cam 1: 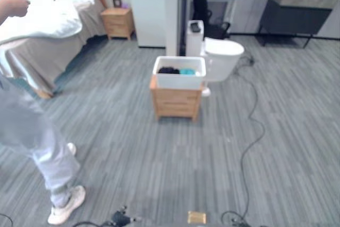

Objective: Grab the laundry basket,head to the washer,open it,put in the laundry and shut it.

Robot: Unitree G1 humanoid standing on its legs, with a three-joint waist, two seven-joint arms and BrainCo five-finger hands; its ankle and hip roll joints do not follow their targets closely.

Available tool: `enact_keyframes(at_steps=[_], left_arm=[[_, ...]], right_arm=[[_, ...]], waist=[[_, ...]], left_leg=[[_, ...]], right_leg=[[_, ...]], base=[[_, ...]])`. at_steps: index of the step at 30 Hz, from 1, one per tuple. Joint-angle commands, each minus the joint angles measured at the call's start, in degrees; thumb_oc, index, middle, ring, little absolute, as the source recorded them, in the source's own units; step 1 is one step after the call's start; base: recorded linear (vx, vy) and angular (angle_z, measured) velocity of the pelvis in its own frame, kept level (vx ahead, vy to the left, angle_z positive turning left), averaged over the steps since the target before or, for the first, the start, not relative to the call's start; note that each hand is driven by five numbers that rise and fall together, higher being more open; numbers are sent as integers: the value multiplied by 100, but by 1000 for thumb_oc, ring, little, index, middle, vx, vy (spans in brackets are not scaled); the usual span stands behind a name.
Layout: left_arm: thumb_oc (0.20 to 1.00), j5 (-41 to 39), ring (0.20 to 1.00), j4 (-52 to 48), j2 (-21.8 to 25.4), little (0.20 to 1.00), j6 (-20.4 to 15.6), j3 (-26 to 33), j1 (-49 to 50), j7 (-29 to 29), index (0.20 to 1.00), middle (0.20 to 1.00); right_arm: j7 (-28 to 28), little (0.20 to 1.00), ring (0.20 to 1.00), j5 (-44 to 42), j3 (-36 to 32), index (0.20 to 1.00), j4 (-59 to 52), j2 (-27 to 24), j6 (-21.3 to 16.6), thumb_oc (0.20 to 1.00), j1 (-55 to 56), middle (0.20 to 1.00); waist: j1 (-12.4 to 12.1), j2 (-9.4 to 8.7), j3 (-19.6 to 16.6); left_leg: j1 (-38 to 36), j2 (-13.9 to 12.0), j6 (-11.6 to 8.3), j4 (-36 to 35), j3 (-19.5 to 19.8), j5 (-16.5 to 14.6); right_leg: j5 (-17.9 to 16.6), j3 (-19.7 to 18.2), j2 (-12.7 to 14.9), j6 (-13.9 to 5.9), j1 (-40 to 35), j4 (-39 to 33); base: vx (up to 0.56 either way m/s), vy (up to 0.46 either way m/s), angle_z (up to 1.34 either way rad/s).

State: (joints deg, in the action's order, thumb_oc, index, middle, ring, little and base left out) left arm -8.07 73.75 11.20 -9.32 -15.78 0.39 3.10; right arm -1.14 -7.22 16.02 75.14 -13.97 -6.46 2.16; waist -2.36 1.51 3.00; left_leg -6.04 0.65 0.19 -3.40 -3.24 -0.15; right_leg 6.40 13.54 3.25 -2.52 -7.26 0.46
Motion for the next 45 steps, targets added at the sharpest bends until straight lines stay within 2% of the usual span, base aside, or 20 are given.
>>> enact_keyframes(at_steps=[1,31,36,39,41,43,44,45], left_arm=[[1000,-65,1000,194,100,1000,-192,-127,-355,-20,1000,1000],[1000,-224,1000,187,111,1000,-196,-70,-348,-20,1000,1000],[1000,-236,1000,195,121,1000,-194,-78,-375,-23,1000,1000],[1000,-263,1000,169,163,1000,-183,-61,-384,-29,1000,1000],[1000,-283,1000,153,184,1000,-175,-53,-413,-38,1000,1000],[1000,-305,1000,131,204,1000,-170,-35,-413,-52,1000,1000],[1000,-325,1000,128,221,1000,-166,-7,-429,-46,1000,1000],[1000,-326,1000,128,222,1000,-166,-6,-431,-47,1000,1000]], right_arm=[[-3,1000,1000,-28,277,1000,231,-40,-100,1000,-146,1000],[12,1000,1000,-115,195,1000,229,-103,-96,1000,-118,1000],[6,1000,1000,-144,197,1000,211,-110,-106,1000,-133,1000],[-17,1000,1000,-179,226,1000,171,-92,-116,1000,-150,1000],[-32,1000,1000,-190,266,1000,131,-96,-131,1000,-195,1000],[-56,1000,1000,-170,343,1000,81,-87,-137,1000,-219,1000],[-63,1000,1000,-169,372,1000,58,-73,-148,1000,-218,1000],[-63,1000,1000,-169,372,1000,59,-72,-149,1000,-219,1000]], waist=[[-15,-214,-18],[24,-177,12],[42,-174,12],[39,-182,46],[8,-219,132],[-31,-264,234],[-60,-295,298],[-54,-293,294]], left_leg=[[112,-481,-528,-160,173,11],[109,-577,-586,-160,155,51],[132,-650,-626,-160,184,87],[114,-787,-677,-160,213,164],[187,-877,-713,71,215,158],[393,-946,-755,590,242,73],[580,-985,-793,968,259,141],[603,-988,-795,995,269,129]], right_leg=[[-710,-178,698,-641,-87,-546],[-637,-223,579,-568,-59,-546],[-584,-248,499,-519,-37,-546],[-512,-349,356,-414,-37,-546],[-480,-422,253,-312,-67,-546],[-428,-433,166,-213,-47,-463],[-387,-432,115,-159,-58,-414],[-386,-426,111,-157,-50,-410]], base=[[0,0,0],[1,-6,0],[9,-52,-2],[28,-96,-2],[-9,-124,-5],[-12,-162,-6],[1,-119,-6],[-13,-119,-8]])
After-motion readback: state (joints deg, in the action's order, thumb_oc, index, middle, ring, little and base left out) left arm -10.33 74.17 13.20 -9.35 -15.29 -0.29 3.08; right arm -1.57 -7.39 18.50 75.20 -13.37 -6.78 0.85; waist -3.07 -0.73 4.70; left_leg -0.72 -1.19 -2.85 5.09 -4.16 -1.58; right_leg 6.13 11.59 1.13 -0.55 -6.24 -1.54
